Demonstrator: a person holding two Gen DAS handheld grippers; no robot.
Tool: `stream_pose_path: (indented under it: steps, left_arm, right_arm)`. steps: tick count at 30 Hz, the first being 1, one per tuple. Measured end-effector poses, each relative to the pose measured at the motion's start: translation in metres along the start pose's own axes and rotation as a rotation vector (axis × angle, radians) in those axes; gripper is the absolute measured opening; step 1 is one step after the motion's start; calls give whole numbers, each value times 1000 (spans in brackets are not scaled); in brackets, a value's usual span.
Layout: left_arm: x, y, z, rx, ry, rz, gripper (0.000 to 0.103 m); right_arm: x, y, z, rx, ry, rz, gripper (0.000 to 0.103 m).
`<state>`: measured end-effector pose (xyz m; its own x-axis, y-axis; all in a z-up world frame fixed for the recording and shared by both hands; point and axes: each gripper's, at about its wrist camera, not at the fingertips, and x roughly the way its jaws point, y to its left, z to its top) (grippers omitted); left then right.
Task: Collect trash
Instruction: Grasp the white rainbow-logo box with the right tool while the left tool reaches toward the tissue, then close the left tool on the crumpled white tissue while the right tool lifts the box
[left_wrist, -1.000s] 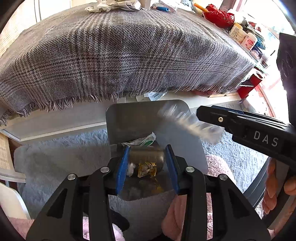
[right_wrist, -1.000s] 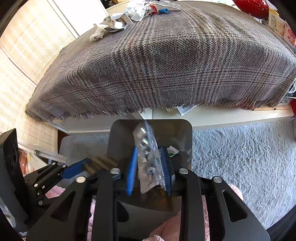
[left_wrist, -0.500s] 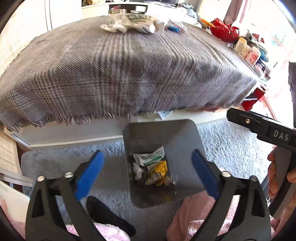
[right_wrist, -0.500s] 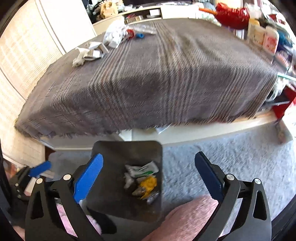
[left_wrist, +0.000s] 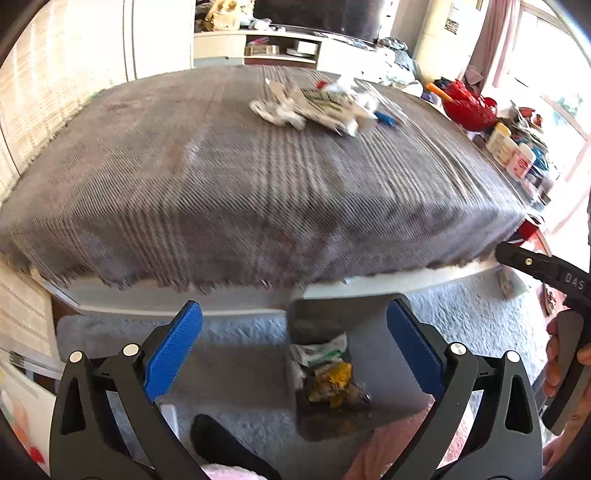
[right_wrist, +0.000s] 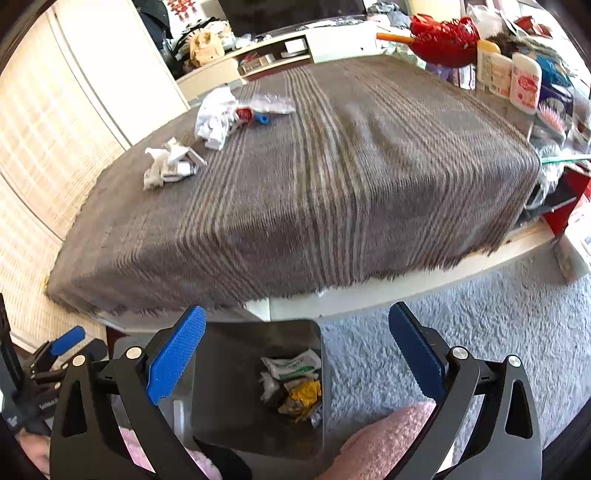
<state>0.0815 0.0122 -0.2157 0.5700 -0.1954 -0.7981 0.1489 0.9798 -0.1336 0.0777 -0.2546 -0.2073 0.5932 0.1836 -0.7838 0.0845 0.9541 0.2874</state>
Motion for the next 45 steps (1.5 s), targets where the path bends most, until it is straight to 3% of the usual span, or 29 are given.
stream_pose_path:
  steps: [14,19,27,32,35,41,45]
  left_arm:
    - [21,22,76,-11,-48,61,93]
    - [35,32,98,-54,-53,60,87]
    - [52,37,131,-31,-53,95,79]
    - [62,37,145,-15,-52,97,79]
    - [70,35,151,-5,-48,89,79]
    - [89,26,161,21,-38,63,79]
    - [103,20,171,20,-43,36,73]
  right_arm:
    - [26,59,76,-149,-82,52,99]
    - [55,90,102,-210,-63,120,77]
    - [93,124,127,-289,-26,155,51]
    - [121,132,133,-306,18,149,47]
    - [136,130,130,-303,49,151,39]
    - [122,113,128,-261,-6,138,33]
    - [112,93,126,-235,-8,113,33]
